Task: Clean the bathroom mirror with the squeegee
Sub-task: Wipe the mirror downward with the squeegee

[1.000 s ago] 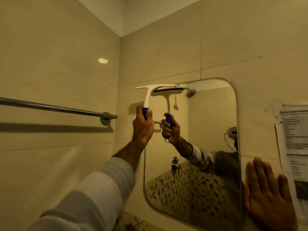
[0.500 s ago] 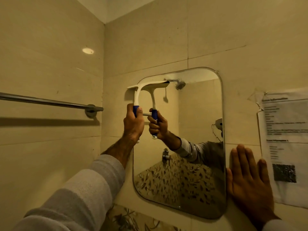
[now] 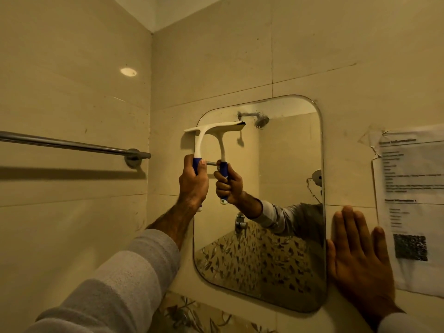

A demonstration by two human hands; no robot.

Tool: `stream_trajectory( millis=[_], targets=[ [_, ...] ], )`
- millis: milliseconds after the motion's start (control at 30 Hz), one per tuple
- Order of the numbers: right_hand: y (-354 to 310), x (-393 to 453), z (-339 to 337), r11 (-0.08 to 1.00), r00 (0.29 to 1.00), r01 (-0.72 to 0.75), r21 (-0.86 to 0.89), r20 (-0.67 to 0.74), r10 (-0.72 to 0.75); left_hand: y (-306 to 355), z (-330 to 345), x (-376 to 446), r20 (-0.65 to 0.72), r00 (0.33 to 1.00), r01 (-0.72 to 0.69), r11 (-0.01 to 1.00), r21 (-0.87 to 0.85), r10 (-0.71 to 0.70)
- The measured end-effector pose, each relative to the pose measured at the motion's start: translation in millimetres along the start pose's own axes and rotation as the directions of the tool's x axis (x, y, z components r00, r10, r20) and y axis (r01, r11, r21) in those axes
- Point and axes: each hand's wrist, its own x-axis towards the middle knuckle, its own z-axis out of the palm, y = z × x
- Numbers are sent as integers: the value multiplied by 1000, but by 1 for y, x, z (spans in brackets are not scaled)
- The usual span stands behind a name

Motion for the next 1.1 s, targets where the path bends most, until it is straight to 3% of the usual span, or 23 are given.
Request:
stream_trajectory(
  millis=[67,100,133,167,200,233,267,300,467,1100],
  targets=[
    [2,1,-11,973,993,117,-200,31,-113,-2,-1,-5,4,1000,9,1000,-2,-9],
    [-6,-15,-28,901,982,170,-400,-6,-188,-4,-1,-8,6,1000,15,1000,-4,-15],
    [-6,-29,-56,763,969,199,-615,9,-246,-6,-2,-11,8,1000,21,1000,-5,-21],
    [-1,-53,-99,496,940,211,-842,36,-340,-8,-3,-15,10,1000,26,1000,-4,-26],
    [3,-79,-154,156,847,141,-978,38,-531,-11,-4,-19,13,999,31,1000,-5,-31],
    [5,-104,-203,-229,726,30,-973,179,-664,-15,-6,-23,18,999,36,999,-7,-35],
    [2,-126,-241,-453,691,-82,-888,277,-668,-19,-7,-28,20,999,41,999,-5,-41],
    [2,-144,-267,-536,711,-205,-819,252,-657,-24,-9,-33,22,999,48,999,-2,-48],
    [5,-129,-263,-648,736,-263,-715,285,-614,-48,-15,-69,37,995,92,995,30,-94],
    [6,-138,-257,-642,719,-284,-712,285,-634,-144,-67,-235,138,965,196,961,193,-224]
  ],
)
